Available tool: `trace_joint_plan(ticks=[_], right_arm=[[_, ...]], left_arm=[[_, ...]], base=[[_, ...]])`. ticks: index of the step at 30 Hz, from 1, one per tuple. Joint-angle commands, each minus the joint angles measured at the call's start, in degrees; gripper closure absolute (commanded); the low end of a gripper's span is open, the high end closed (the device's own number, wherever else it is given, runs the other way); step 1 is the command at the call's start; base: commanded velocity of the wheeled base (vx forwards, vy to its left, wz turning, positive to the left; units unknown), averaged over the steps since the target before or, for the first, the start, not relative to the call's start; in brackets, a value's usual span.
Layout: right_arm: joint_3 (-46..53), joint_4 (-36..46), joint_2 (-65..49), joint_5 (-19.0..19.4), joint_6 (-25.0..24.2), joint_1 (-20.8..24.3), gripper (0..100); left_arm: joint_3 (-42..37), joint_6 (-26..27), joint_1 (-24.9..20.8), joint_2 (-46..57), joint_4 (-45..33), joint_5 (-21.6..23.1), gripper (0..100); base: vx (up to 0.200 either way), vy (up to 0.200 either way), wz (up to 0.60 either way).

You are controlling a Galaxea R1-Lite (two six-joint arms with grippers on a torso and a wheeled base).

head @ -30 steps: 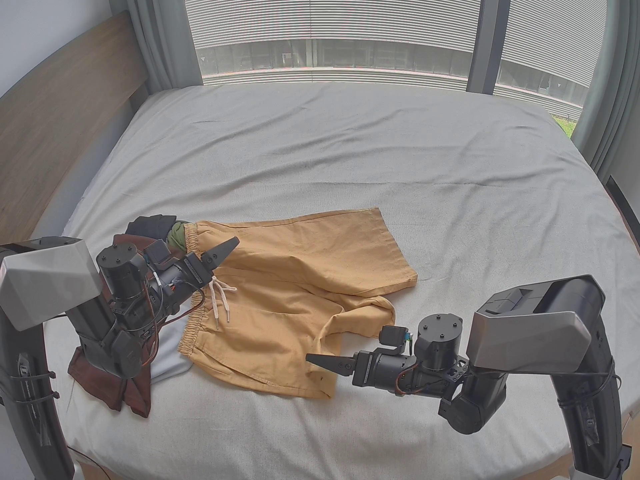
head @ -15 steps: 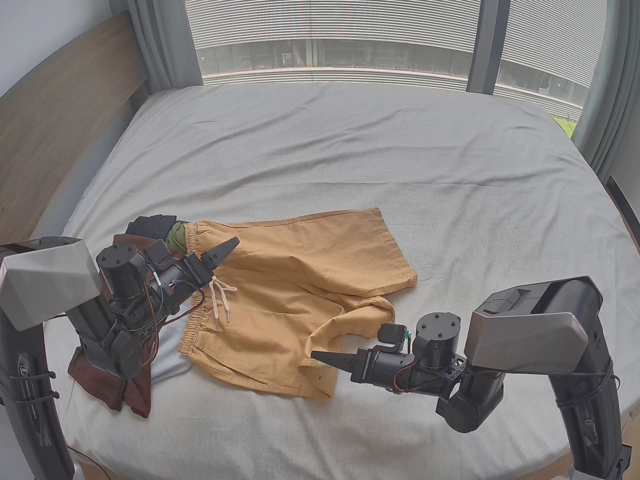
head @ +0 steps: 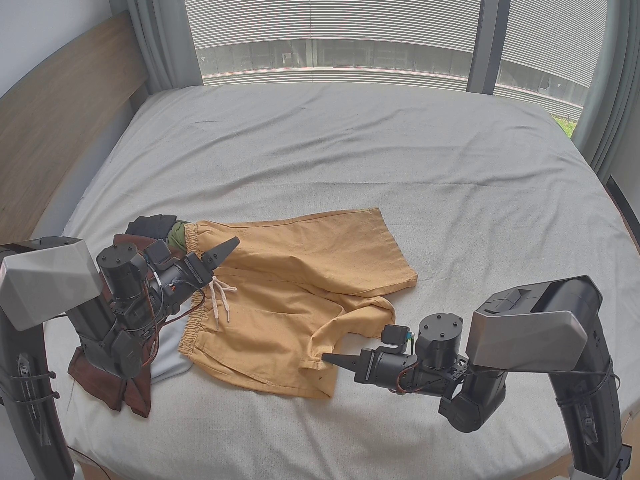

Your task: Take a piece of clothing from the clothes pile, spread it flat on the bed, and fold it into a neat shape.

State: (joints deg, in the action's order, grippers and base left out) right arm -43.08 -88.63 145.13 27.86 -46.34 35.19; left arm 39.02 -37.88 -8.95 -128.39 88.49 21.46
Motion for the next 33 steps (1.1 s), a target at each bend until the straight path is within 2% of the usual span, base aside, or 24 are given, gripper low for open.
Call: trace_joint_plan(ticks=[1,7,14,21,30,33], right_arm=[[1.95,-0.06,-1.6,0.01,0.28,-1.44,100],[7.4,0.12,-9.69,-2.02,1.51,-4.87,100],[14.6,0.47,-17.42,-1.75,4.06,-10.94,100],[15.04,0.91,-20.32,-1.75,4.59,-15.42,100],[11.0,1.09,-20.15,-1.66,4.68,-16.47,100],[8.63,3.64,-20.41,-1.66,4.68,-16.3,100]], left_arm=[[0.0,-0.09,0.07,0.07,0.01,-0.01,0],[-0.09,-0.09,-0.1,0.16,-0.07,-0.01,0],[-0.09,0.0,-0.1,0.16,0.01,-0.01,0],[-0.09,0.0,-0.28,0.07,0.01,-0.01,0],[-0.09,0.0,-0.19,-0.02,0.01,-0.01,0],[-0.09,0.0,-0.1,-0.1,0.01,-0.01,0]], base=[[0.0,0.0,0.0],[0.0,0.0,0.0],[0.0,0.0,0.0],[0.0,0.0,0.0],[0.0,0.0,0.0],[0.0,0.0,0.0]])
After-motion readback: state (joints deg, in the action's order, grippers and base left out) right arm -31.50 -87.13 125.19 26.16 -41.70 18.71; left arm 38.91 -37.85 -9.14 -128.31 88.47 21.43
